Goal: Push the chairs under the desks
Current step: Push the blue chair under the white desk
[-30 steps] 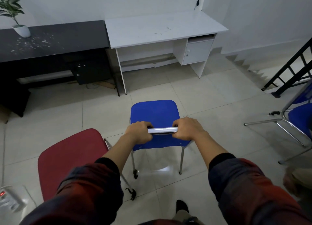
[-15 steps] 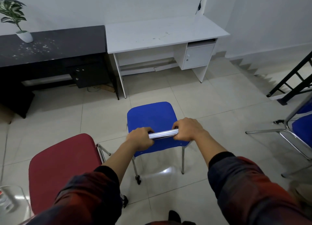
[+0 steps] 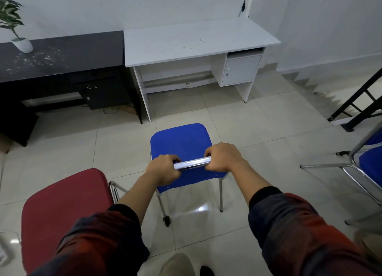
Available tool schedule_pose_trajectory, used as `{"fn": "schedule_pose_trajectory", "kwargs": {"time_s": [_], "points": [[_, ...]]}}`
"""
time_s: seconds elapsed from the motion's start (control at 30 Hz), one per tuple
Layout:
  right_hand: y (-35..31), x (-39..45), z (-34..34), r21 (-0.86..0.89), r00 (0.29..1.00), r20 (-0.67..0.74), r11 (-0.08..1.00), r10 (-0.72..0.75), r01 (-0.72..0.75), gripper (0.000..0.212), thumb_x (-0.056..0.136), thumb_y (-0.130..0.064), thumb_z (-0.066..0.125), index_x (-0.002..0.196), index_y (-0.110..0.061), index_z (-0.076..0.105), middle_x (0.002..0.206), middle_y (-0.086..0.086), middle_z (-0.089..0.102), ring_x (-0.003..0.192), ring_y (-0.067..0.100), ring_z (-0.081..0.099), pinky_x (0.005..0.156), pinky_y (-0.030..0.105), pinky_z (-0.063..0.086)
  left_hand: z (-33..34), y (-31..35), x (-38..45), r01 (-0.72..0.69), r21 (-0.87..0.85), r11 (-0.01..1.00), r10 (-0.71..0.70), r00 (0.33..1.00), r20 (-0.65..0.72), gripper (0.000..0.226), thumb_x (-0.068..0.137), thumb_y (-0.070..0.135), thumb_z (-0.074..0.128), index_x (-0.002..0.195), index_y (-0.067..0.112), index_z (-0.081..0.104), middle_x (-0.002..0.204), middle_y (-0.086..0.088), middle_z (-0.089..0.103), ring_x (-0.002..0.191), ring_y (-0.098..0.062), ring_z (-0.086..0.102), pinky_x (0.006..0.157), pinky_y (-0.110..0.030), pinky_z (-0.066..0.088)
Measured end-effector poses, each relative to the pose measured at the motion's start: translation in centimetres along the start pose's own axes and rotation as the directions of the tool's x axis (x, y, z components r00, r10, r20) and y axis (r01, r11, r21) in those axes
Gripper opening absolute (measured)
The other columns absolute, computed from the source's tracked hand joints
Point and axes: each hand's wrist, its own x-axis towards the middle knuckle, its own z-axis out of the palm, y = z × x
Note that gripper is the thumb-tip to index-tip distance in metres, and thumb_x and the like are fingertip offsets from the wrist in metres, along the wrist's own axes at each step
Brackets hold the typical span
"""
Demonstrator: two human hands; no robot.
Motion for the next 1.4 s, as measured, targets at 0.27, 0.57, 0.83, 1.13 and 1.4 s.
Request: {"fn": "schedule_pose_trajectory", "kwargs": {"time_s": [0.27, 0.57, 0.83, 1.13, 1.4], "points": [[1.1, 2.2, -0.8, -0.033, 1.000, 0.001, 0.999, 0.004, -0.004, 0.034, 0.076, -0.038, 0.067, 0.108, -0.029, 0.073, 0.094, -0.008, 0.072, 0.077, 0.014, 0.062, 0.060, 0.023, 0.044, -1.0, 0.2, 2.0, -0.021, -0.017, 1.000, 0.021, 0.999, -0.031, 0.034, 0.085, 0.028, 0.063, 0.120, 0.029, 0.065, 0.110, 0.009, 0.069, 0.091, -0.014, 0.061, 0.078, -0.031, 0.056], [2.2, 4.1, -2.1, -0.061, 1.000, -0.018, 0.998, -0.009, 0.008, 0.030, 0.077, -0.040, 0.067, 0.104, -0.029, 0.073, 0.090, -0.008, 0.072, 0.075, 0.014, 0.062, 0.058, 0.023, 0.044, -2.1, 1.1, 3.5, -0.021, -0.032, 0.999, 0.019, 0.998, -0.067, 0.031, 0.084, 0.028, 0.062, 0.115, 0.028, 0.067, 0.105, 0.008, 0.069, 0.086, -0.013, 0.061, 0.071, -0.028, 0.053], [3.4, 3.9, -1.9, -0.093, 0.999, -0.044, 0.995, 0.017, -0.021, 0.026, 0.082, -0.046, 0.067, 0.101, -0.029, 0.072, 0.086, -0.010, 0.070, 0.071, 0.013, 0.059, 0.059, 0.024, 0.042, -1.0, 2.5, 4.0, -0.009, 0.006, 1.000, 0.010, 0.993, -0.120, 0.031, 0.083, 0.033, 0.061, 0.113, 0.032, 0.069, 0.101, 0.008, 0.071, 0.084, -0.016, 0.063, 0.071, -0.033, 0.057], [3.2, 4.5, -1.0, -0.082, 0.994, -0.060, 0.992, 0.092, -0.097, 0.028, 0.083, -0.043, 0.067, 0.105, -0.026, 0.072, 0.087, -0.005, 0.070, 0.072, 0.015, 0.063, 0.060, 0.025, 0.049, -1.7, 1.6, 5.4, -0.080, -0.034, 0.996, 0.078, 0.996, -0.052, 0.031, 0.085, 0.029, 0.062, 0.115, 0.029, 0.071, 0.105, 0.009, 0.071, 0.088, -0.015, 0.063, 0.077, -0.035, 0.057], [2.0, 4.5, -0.6, -0.059, 0.986, -0.068, 0.985, 0.155, -0.159, 0.028, 0.079, -0.039, 0.066, 0.103, -0.026, 0.073, 0.083, -0.005, 0.069, 0.069, 0.016, 0.060, 0.063, 0.026, 0.053, -2.4, 0.5, 6.0, -0.107, -0.016, 0.994, 0.107, 0.994, -0.002, 0.033, 0.088, 0.030, 0.062, 0.119, 0.031, 0.070, 0.108, 0.012, 0.069, 0.090, -0.012, 0.061, 0.079, -0.031, 0.057]]}}
